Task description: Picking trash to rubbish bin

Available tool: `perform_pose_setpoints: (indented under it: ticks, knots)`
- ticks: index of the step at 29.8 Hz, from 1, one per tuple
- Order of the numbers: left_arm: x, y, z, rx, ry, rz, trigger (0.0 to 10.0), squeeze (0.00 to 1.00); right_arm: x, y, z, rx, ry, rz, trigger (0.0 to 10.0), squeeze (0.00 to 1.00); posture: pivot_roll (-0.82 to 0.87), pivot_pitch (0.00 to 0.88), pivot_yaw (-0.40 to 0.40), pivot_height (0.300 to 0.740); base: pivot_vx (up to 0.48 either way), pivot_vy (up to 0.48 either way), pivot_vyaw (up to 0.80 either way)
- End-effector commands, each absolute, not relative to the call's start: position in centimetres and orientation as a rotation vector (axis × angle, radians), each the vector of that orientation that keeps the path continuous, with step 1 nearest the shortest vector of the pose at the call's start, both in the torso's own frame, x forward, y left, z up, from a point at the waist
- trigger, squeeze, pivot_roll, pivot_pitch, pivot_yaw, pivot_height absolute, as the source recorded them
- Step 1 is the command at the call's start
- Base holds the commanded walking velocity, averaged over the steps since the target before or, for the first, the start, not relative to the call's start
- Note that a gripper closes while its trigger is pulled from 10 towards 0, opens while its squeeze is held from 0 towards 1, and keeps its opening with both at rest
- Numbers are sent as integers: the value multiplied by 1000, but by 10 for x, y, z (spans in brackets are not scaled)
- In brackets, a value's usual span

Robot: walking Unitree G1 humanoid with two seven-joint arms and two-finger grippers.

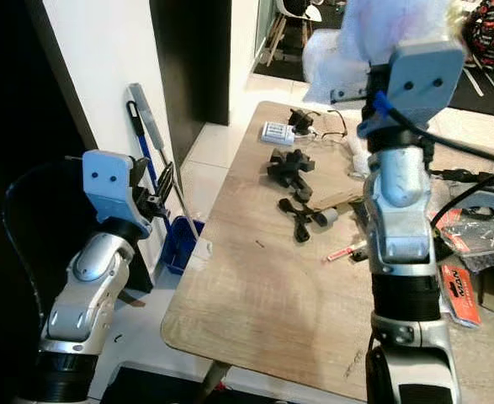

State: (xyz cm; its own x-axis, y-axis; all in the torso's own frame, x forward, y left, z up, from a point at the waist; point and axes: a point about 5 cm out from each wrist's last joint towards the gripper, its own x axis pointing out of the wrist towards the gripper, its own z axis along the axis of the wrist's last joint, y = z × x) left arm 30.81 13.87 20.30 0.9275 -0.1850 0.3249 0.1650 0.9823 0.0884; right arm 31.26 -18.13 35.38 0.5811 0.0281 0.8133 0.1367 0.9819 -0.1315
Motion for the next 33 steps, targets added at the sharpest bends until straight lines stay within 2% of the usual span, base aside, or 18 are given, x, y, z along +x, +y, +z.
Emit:
perform_pose_setpoints:
  ticks: [1, 10, 14, 19, 20, 22, 25, 26, 27, 29, 32, 33]
  knots:
    - [307, 135, 205, 55, -348, -195, 10000, 0, 308, -185, 360, -183, -990, -69, 10000, 0, -50, 127, -57, 740, 0, 0, 0]
    - [305, 134, 207, 31, -357, -206, 10000, 0, 307, -181, 361, -197, -962, -37, 10000, 0, -45, 122, -53, 740, 0, 0, 0]
    - [306, 135, 207, 27, -358, -210, 10000, 0, 314, -180, 352, -114, -849, 0, 10000, 0, -46, 117, -50, 740, 0, 0, 0]
    - [306, 134, 207, 27, -359, -215, 10000, 0, 316, -182, 350, -167, -839, -3, 10000, 0, -49, 112, -50, 740, 0, 0, 0]
    - [306, 132, 208, 30, -360, -220, 10000, 0, 322, -183, 339, -131, -756, 16, 10000, 0, -50, 107, -52, 740, 0, 0, 0]
    - [307, 130, 208, 35, -362, -229, 10000, 0, 329, -176, 316, -233, -650, 103, 10000, 0, -46, 107, -49, 740, 0, 0, 0]
    - [307, 130, 208, 37, -364, -231, 10000, 0, 327, -178, 325, -225, -699, 85, 10000, 0, -45, 108, -49, 740, 0, 0, 0]
    - [306, 131, 209, 39, -366, -231, 10000, 0, 312, -197, 374, -187, -919, -37, 10000, 0, -48, 102, -47, 740, 0, 0, 0]
    - [306, 131, 209, 39, -366, -231, 10000, 0, 312, -197, 374, -187, -919, -37, 10000, 0, -48, 102, -47, 740, 0, 0, 0]
    - [306, 132, 208, 39, -365, -230, 10000, 0, 299, -214, 403, -131, -1036, -122, 10000, 0, -53, 100, -48, 740, 0, 0, 0]
    - [306, 132, 207, 39, -363, -232, 10000, 0, 298, -218, 407, -124, -1026, -113, 10000, 0, -53, 100, -48, 740, 0, 0, 0]
    - [306, 132, 207, 39, -362, -233, 10000, 0, 304, -218, 396, -137, -969, -99, 10000, 0, -56, 100, -48, 740, 0, 0, 0]
